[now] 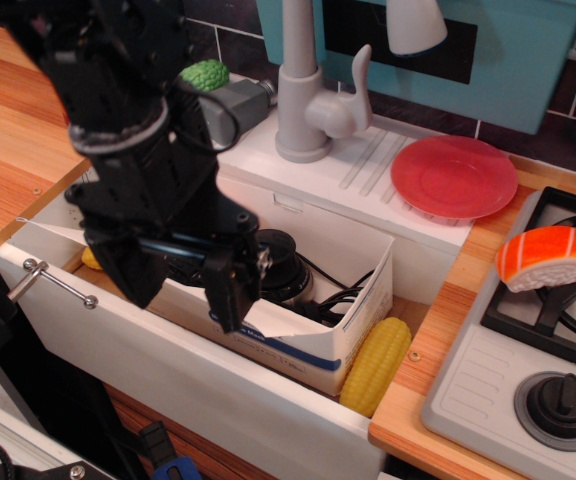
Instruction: Close white1fbox flap
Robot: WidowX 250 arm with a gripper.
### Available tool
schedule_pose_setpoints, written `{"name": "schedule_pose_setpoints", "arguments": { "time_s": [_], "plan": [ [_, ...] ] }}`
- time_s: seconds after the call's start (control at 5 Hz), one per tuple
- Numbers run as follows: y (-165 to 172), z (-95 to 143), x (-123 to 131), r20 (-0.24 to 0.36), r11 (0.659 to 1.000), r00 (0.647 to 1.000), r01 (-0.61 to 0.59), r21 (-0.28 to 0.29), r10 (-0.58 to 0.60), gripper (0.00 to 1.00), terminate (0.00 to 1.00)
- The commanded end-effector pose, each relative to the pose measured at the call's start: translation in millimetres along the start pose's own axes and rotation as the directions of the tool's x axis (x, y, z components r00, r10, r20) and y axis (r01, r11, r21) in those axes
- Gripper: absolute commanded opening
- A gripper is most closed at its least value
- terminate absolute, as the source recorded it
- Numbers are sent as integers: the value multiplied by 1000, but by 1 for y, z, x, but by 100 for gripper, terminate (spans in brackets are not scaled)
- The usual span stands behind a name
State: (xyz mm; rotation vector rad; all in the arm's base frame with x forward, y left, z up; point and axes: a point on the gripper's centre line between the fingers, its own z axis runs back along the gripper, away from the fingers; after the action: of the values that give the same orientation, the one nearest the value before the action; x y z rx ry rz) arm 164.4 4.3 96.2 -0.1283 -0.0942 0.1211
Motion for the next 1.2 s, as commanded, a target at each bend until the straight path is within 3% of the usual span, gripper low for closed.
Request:
{"name": "schedule_pose_setpoints", "arguments": {
  "time_s": [0.0, 0.6, 1.0],
  "plan": [
    [3, -11, 0, 28, 999, 999, 40, -3, -40, 100, 0],
    [7, -29, 5, 84, 997, 994, 71, -32, -68, 100, 0],
    [20, -23, 40, 111, 985, 983, 156, -67, -149, 100, 0]
  ]
}}
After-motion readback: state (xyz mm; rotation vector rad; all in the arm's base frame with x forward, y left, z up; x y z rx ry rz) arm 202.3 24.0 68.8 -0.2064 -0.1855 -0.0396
